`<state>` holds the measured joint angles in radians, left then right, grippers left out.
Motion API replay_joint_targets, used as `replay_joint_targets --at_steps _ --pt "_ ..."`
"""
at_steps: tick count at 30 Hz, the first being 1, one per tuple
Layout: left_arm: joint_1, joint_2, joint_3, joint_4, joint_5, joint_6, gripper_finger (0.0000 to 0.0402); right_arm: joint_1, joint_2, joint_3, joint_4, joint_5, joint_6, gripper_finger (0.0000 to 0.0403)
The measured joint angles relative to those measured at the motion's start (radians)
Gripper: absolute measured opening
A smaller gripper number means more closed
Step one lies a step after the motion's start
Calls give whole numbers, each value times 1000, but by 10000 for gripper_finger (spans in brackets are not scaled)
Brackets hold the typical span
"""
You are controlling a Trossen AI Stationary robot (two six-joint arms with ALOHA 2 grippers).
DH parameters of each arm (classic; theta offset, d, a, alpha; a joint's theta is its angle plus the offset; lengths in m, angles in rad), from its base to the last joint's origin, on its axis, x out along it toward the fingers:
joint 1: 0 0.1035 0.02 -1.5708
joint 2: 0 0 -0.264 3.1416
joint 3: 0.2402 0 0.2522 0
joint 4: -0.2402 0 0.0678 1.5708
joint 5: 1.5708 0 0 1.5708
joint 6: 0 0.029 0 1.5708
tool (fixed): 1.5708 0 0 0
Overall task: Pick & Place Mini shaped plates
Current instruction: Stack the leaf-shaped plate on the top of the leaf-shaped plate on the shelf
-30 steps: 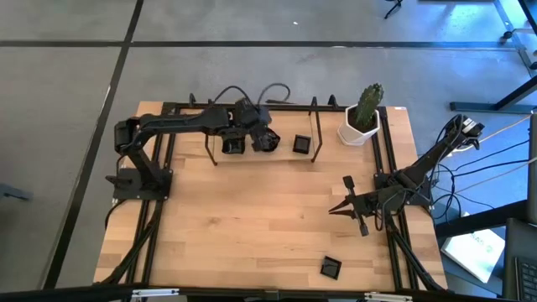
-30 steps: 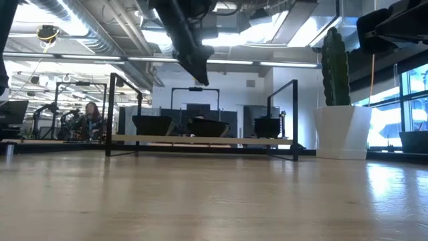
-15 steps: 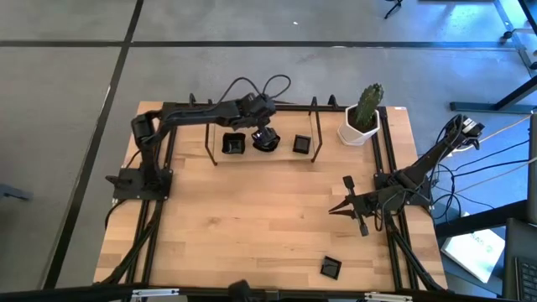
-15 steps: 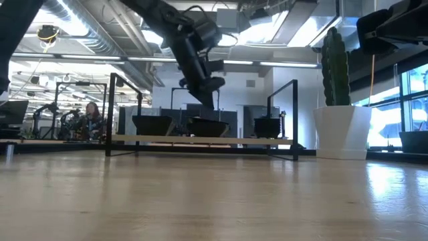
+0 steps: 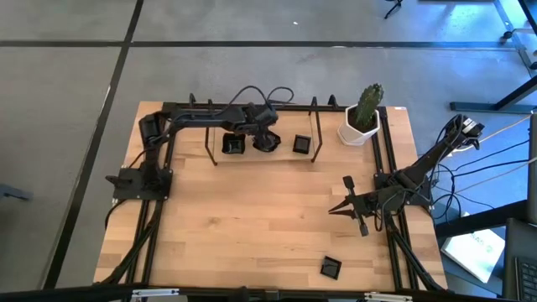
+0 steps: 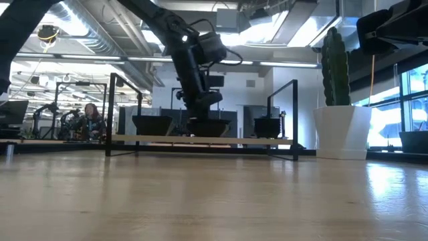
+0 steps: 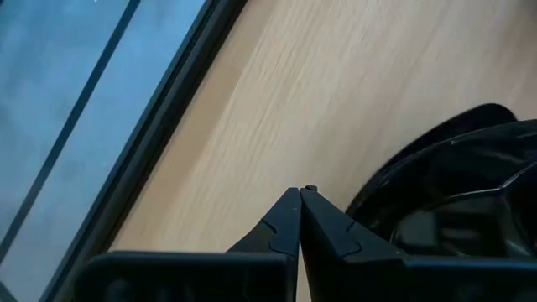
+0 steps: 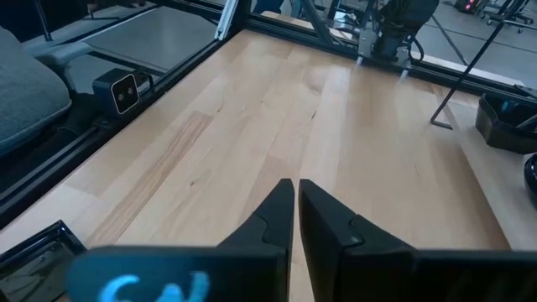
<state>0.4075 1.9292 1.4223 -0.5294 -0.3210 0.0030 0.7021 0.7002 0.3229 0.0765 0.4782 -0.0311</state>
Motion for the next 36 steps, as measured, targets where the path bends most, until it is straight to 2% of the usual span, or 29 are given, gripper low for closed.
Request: replay_joint_targets --at_steps 14,21,25,30,36 --pt "-60 -20 1 -79 -10 -52 4 0 0 0 0 0 -3 24" --pt "-89 -20 1 -72 -124 -35 4 0 0 0 0 0 -3 24" --pt "-137 -44 0 -42 -149 7 2 0 0 0 -1 0 -3 24" --pt "-239 -93 2 -18 -116 52 2 0 0 0 -10 0 1 24" --pt "-351 -72 -7 3 -47 52 2 -1 0 0 -7 0 0 24"
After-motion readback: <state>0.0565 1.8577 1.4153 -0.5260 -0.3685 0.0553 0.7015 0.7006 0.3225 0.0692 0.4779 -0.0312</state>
